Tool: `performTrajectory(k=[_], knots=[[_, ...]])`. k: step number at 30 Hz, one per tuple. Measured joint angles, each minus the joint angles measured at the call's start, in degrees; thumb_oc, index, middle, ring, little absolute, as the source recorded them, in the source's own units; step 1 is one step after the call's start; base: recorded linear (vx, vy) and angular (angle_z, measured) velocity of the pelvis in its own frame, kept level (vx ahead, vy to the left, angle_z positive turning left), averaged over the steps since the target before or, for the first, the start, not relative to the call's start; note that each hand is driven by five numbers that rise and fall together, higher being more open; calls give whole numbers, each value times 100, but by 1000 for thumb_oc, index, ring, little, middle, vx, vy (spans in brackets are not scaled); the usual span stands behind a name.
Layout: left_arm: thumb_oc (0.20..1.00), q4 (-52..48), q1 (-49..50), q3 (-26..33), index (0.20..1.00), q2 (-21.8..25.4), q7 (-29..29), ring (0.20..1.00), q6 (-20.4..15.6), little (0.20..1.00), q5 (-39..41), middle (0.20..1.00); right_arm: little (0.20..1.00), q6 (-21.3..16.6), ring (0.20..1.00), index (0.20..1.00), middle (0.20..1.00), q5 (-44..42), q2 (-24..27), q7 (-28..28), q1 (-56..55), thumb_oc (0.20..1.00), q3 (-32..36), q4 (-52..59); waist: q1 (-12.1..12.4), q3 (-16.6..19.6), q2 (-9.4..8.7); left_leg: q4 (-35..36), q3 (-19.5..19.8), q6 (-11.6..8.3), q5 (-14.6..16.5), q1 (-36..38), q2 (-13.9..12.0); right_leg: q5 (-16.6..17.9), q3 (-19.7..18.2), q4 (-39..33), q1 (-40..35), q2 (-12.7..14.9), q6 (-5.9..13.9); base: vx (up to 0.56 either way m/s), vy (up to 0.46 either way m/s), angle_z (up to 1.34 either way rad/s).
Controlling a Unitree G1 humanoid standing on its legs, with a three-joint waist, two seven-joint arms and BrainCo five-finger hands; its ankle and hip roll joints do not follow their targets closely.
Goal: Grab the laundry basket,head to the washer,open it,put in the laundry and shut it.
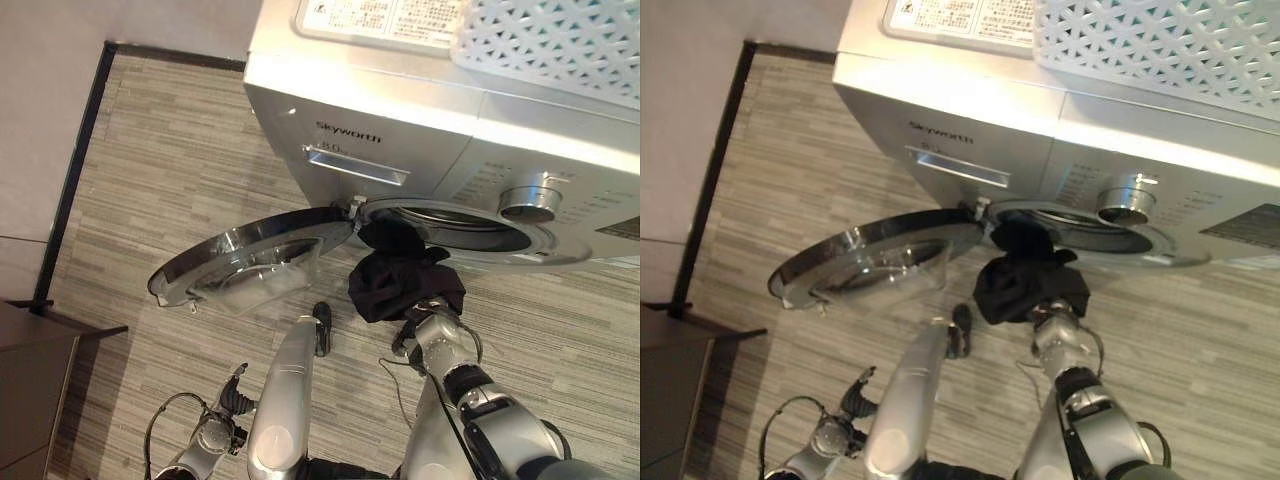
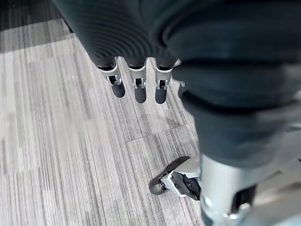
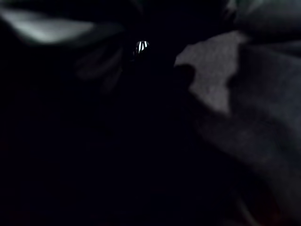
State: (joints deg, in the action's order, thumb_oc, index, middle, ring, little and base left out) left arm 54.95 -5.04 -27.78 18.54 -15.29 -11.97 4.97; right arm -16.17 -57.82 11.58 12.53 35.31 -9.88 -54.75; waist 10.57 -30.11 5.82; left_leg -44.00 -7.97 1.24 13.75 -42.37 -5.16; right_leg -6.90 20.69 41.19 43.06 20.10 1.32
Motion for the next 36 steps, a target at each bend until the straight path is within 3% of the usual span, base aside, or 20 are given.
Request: performTrajectory(k=[2,5,7,8,9,10,15,17,20,23,30,36], knots=[[1000,-4,4,-7,1000,-9,5,1000,1,1000,133,1000,200,-55,200,200,200,-2,8,30,129,200,118,-2,23,-2,5,-54,26,-9,-8,-144,-8,1,5,27,114,0,-2,36,58,5],[1000,8,-16,-10,1000,-48,3,1000,-8,1000,258,1000,200,-295,200,200,200,-218,296,406,1200,200,860,-378,148,-10,112,-233,88,22,11,-426,75,-19,3,207,363,126,-13,34,56,14],[1000,-173,-28,-45,1000,-63,12,1000,-35,1000,420,1000,200,-388,200,200,200,-319,1046,575,2525,200,1555,-1507,431,33,378,-434,88,71,40,-779,184,-52,-45,463,721,271,-4,43,61,20],[1000,-300,-25,-87,1000,-39,34,1000,-31,1000,472,1000,200,-389,200,200,200,-447,1494,628,3098,200,1785,-1992,595,53,408,-528,68,105,59,-953,246,-100,-100,625,941,398,-8,44,47,37],[1000,-551,-18,-258,1000,-12,59,1000,-55,1000,575,1000,200,-395,200,200,200,-443,2271,726,3494,200,1814,-2133,822,69,433,-553,82,109,46,-1131,372,-158,-101,744,1120,561,13,65,55,34],[1000,-541,20,-308,1000,-23,78,1000,-42,1000,588,1000,200,-533,200,200,200,-437,2465,709,3485,200,1718,-2058,866,69,433,-565,82,151,49,-1152,392,-169,-87,749,1123,571,30,79,40,30],[1000,-670,101,-185,1000,-8,233,1000,-191,1000,594,1000,200,-847,200,200,200,-367,2701,852,3244,200,1428,-809,885,238,683,-376,42,207,34,-1356,568,-153,-141,708,1405,690,111,61,34,9],[1000,-665,107,-167,1000,-8,310,1000,-200,1000,619,1000,1000,-876,1000,1000,1000,-104,2728,821,3254,1000,922,-1127,913,246,693,-370,26,207,33,-1354,583,-232,-185,803,1474,728,124,26,58,6],[1000,-685,155,-264,1000,-15,469,1000,-231,1000,640,1000,1000,-391,1000,1000,1000,102,2627,639,3464,1000,695,-2583,923,317,794,-410,-72,210,32,-1363,643,-259,-352,937,1611,795,121,7,22,0],[1000,-669,206,-209,1000,-10,541,1000,-227,1000,641,1000,1000,-114,1000,1000,1000,18,2441,538,3204,1000,870,-2610,908,365,862,-407,-90,210,33,-1363,620,-254,-386,919,1635,767,126,6,4,-5],[1000,-158,298,-28,1000,-100,549,1000,-26,1000,857,1000,1000,25,1000,1000,1000,58,2188,475,3136,1000,735,-2515,804,393,900,-343,-174,208,-3,-1287,528,-117,-445,739,1591,628,90,-10,0,-10],[1000,-103,236,-117,1000,-414,552,1000,-38,1000,840,1000,1000,-10,1000,1000,1000,192,1374,382,1991,1000,665,-1975,470,392,897,304,-244,220,-198,-475,456,258,-370,-106,735,339,184,-32,-40,-16]])
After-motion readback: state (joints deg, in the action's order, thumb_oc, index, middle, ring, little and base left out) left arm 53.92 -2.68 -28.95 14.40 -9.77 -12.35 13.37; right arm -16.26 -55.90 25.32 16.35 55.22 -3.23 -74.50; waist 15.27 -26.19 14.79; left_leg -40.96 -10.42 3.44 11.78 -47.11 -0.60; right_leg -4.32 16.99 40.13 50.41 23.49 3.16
